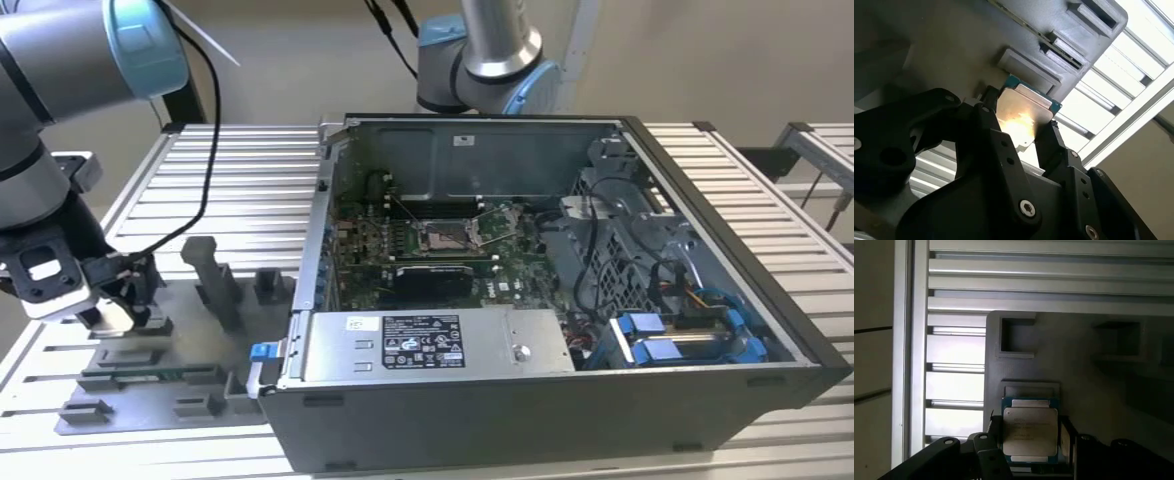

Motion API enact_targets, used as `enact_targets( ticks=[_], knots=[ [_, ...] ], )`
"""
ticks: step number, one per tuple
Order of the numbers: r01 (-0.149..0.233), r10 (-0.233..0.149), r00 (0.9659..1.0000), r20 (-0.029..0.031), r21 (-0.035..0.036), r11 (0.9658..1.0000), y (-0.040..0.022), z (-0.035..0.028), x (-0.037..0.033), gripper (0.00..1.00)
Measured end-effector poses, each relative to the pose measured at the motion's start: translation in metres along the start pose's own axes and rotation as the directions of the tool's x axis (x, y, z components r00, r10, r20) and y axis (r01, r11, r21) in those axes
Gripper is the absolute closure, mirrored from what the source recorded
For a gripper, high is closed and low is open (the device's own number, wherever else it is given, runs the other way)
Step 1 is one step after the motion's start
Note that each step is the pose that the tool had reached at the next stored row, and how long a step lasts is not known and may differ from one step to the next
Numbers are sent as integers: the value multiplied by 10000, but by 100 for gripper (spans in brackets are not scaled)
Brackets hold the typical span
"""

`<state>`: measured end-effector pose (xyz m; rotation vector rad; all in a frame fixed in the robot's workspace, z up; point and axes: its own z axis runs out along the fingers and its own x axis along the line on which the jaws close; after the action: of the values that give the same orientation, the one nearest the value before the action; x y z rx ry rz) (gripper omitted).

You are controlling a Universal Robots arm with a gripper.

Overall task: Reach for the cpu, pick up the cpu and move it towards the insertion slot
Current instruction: 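Pick up the cpu and move it towards the insertion slot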

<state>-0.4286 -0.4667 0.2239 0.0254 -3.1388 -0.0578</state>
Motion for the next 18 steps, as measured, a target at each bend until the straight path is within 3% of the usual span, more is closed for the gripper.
enact_targets(
  ticks=[9,18],
  knots=[
    [0,0,10000,1,0,10000,4,-108,0,100],
    [0,0,10000,1,0,10000,7,-177,0,100]
  ],
)
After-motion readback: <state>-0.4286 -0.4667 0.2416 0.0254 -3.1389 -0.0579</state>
